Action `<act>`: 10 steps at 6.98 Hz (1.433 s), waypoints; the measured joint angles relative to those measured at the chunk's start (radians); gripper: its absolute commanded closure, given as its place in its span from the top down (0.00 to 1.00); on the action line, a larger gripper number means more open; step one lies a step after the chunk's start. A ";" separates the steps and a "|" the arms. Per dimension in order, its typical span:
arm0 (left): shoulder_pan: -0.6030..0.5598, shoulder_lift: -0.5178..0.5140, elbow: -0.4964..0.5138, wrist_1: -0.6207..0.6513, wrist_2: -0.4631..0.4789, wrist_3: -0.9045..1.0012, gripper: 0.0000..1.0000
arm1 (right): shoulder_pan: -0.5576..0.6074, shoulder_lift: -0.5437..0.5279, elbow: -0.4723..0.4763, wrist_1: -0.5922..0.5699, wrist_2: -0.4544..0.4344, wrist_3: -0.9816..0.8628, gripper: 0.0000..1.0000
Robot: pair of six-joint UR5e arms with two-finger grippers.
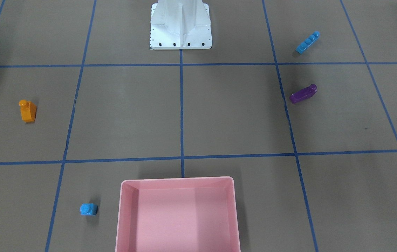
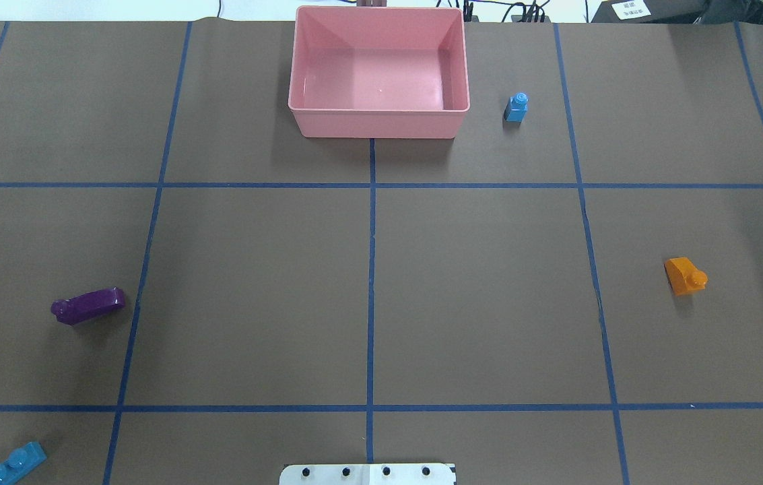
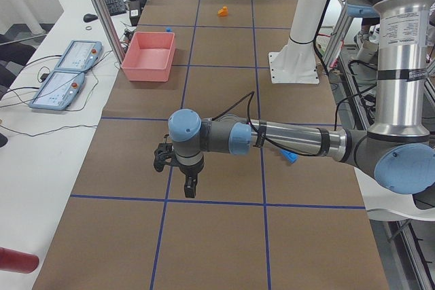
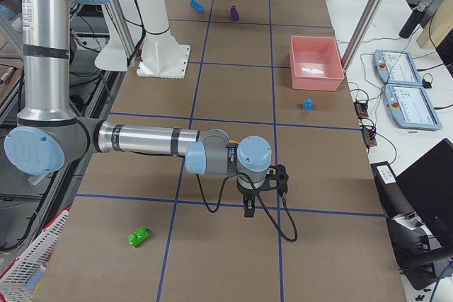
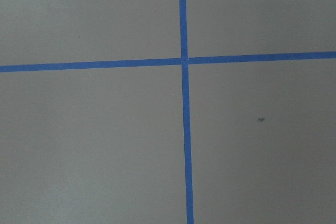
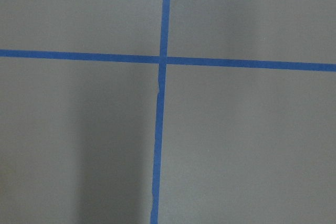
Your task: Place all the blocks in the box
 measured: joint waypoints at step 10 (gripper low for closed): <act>0.067 -0.024 -0.077 -0.098 -0.048 -0.002 1.00 | -0.321 0.141 0.129 0.072 -0.014 0.132 1.00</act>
